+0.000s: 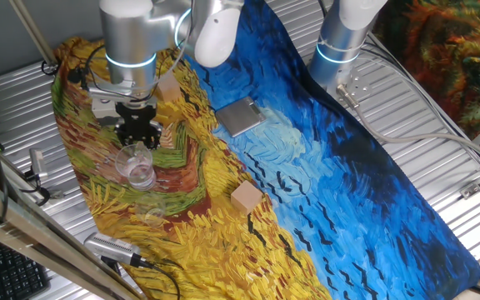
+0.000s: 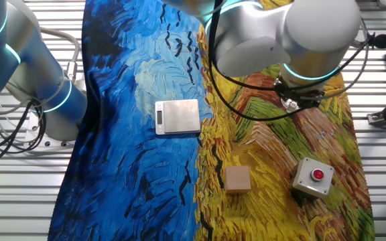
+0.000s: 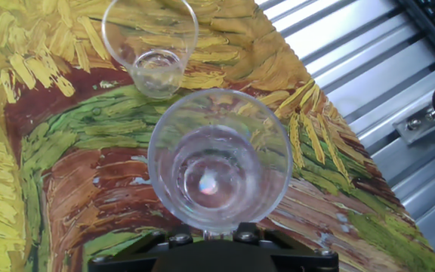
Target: Pour the water from one cup into another empty cup
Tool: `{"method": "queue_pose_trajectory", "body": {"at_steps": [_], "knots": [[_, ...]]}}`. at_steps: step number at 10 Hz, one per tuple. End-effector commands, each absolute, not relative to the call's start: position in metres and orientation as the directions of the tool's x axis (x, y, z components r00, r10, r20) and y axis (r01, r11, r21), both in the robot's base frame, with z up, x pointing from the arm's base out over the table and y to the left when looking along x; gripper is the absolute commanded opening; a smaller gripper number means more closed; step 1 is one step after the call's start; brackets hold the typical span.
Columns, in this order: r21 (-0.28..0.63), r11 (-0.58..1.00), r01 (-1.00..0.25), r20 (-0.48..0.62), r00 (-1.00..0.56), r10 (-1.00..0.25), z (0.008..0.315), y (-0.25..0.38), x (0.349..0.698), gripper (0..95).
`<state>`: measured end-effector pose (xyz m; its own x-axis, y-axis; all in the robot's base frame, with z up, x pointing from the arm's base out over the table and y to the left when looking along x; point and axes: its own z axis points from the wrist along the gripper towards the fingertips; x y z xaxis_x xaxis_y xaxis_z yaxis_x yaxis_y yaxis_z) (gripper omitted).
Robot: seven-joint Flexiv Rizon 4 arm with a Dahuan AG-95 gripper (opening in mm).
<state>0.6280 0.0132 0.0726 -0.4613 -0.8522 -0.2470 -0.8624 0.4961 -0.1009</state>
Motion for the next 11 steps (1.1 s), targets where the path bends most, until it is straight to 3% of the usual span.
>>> {"method": "queue_pose_trajectory", "body": {"at_steps": [1, 11], "knots": [[-0.109, 0.494, -0.863, -0.239, -0.459, -0.856, 0.072, 0.012, 0.628, 57.0], [-0.124, 0.424, -0.897, -0.153, -0.405, -0.901, 0.077, -0.006, 0.622, 57.0]]}}
